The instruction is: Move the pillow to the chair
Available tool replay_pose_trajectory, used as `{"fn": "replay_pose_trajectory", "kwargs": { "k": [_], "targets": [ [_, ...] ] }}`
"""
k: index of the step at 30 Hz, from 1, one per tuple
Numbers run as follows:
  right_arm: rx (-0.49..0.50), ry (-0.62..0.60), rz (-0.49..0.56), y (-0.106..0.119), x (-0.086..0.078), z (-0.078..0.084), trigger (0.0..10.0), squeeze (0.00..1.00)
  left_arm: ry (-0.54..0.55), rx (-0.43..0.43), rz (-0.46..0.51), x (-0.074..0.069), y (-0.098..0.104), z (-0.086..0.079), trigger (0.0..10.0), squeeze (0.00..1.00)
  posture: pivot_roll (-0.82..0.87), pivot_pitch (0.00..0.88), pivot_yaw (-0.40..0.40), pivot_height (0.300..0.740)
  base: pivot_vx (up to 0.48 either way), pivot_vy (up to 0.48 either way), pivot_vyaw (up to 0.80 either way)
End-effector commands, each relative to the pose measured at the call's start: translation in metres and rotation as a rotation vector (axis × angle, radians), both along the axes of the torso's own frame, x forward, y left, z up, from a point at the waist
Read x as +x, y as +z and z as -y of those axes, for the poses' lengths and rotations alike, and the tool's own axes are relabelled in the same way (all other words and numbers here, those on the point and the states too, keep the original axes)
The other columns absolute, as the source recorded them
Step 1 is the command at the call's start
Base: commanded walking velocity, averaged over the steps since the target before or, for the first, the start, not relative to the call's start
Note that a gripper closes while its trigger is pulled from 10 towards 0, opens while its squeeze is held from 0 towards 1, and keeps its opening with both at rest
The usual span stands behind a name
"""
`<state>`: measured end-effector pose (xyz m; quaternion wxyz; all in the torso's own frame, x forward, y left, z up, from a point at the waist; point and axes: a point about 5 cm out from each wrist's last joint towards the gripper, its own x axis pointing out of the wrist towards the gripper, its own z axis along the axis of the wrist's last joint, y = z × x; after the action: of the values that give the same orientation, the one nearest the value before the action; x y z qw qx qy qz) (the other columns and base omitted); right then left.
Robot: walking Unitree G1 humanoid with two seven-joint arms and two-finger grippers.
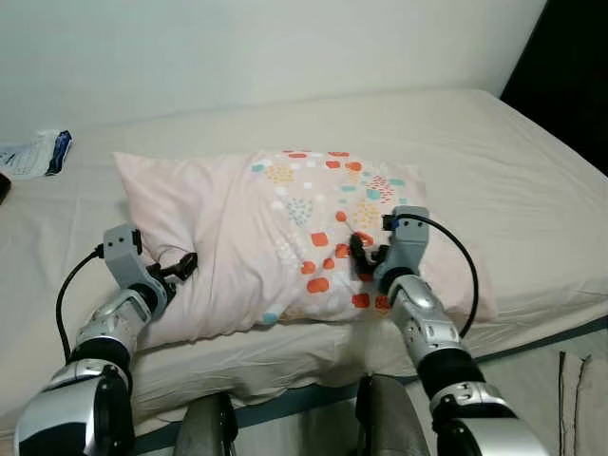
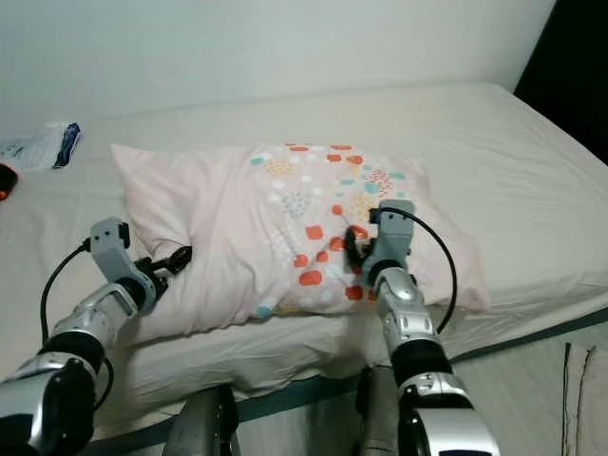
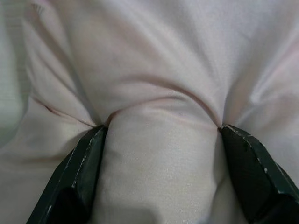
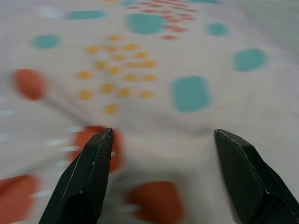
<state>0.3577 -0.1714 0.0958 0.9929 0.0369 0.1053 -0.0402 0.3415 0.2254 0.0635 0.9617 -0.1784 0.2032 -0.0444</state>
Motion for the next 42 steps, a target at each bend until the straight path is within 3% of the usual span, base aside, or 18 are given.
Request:
{"fn": "replay_pose_trajectory", "kwargs": {
  "k": [1,8,21,24,29,30,31,33,34,35,36,39,40,41,42],
  "targets": [
    [-0.018,-0.094,-0.080,-0.013,-0.006,0.011,10.0,0.00,-0.074,0.031,-0.171,-0.022,-0.037,0.022,0.0,1.00,-0.03,0.130,-0.024,0.567,0.000,0.000,0.00],
    [-0.096,-0.339,-0.073,-0.013,-0.013,0.044,10.0,0.00,0.012,0.059,-0.168,-0.021,-0.036,0.013,0.0,1.00,-0.04,0.127,-0.024,0.567,0.000,0.000,0.00],
    [-0.112,-0.441,-0.082,-0.020,-0.024,0.052,10.0,0.00,0.023,0.073,-0.157,-0.018,-0.032,0.010,0.0,1.00,-0.03,0.123,-0.024,0.567,0.000,0.000,0.00],
    [-0.106,-0.462,-0.059,-0.017,-0.024,0.052,10.0,0.00,-0.044,0.057,-0.138,-0.017,-0.028,0.011,0.0,1.00,-0.04,0.121,-0.015,0.567,0.000,0.000,0.00],
    [-0.107,-0.468,-0.045,-0.014,-0.023,0.053,10.0,0.00,-0.088,0.051,-0.116,-0.016,-0.022,0.003,0.0,1.00,-0.04,0.120,-0.013,0.567,0.000,0.000,0.00],
    [-0.104,-0.464,-0.044,-0.014,-0.023,0.053,10.0,0.00,-0.079,0.079,-0.111,-0.017,-0.018,-0.010,0.0,0.99,-0.03,0.112,-0.010,0.567,0.000,0.000,0.00],
    [-0.101,-0.458,-0.043,-0.014,-0.023,0.052,10.0,0.00,-0.061,0.134,-0.105,-0.019,-0.010,-0.033,0.0,0.85,-0.03,0.110,-0.011,0.567,0.000,0.000,0.00],
    [-0.100,-0.457,-0.042,-0.014,-0.023,0.052,10.0,0.00,-0.052,0.156,-0.103,-0.020,-0.006,-0.041,0.0,0.85,-0.03,0.110,-0.011,0.567,0.000,0.000,0.00],
    [-0.096,-0.447,-0.039,-0.014,-0.022,0.049,10.0,0.00,-0.047,0.202,-0.094,-0.021,-0.002,-0.052,0.0,0.64,-0.02,0.103,-0.013,0.567,0.000,0.000,0.00],
    [-0.094,-0.439,-0.036,-0.014,-0.022,0.048,10.0,0.00,-0.044,0.234,-0.088,-0.022,0.002,-0.059,0.0,0.64,-0.02,0.103,-0.013,0.567,0.000,0.000,0.00],
    [-0.091,-0.429,-0.032,-0.014,-0.021,0.045,10.0,0.00,-0.065,0.276,-0.065,-0.022,0.005,-0.061,0.0,0.09,-0.02,0.099,-0.014,0.567,0.000,0.000,0.00],
    [-0.090,-0.414,-0.026,-0.013,-0.020,0.042,10.0,0.00,-0.077,0.319,-0.011,-0.019,0.010,-0.061,0.0,0.09,-0.02,0.094,-0.015,0.567,0.000,0.000,0.00],
    [-0.089,-0.388,-0.011,-0.011,-0.018,0.039,10.0,0.00,-0.056,0.317,0.017,-0.018,0.012,-0.060,0.0,0.00,-0.02,0.091,-0.015,0.567,0.000,0.000,0.00],
    [-0.089,-0.354,0.009,-0.008,-0.016,0.034,10.0,0.00,-0.030,0.312,0.073,-0.015,0.017,-0.057,4.5,0.00,-0.02,0.091,-0.015,0.567,0.000,0.000,0.00],
    [-0.079,-0.300,0.039,-0.004,-0.013,0.027,10.0,0.00,-0.006,0.292,0.128,-0.012,0.021,-0.052,10.0,0.00,-0.02,0.079,-0.015,0.567,0.000,0.000,0.00]
  ]
}}
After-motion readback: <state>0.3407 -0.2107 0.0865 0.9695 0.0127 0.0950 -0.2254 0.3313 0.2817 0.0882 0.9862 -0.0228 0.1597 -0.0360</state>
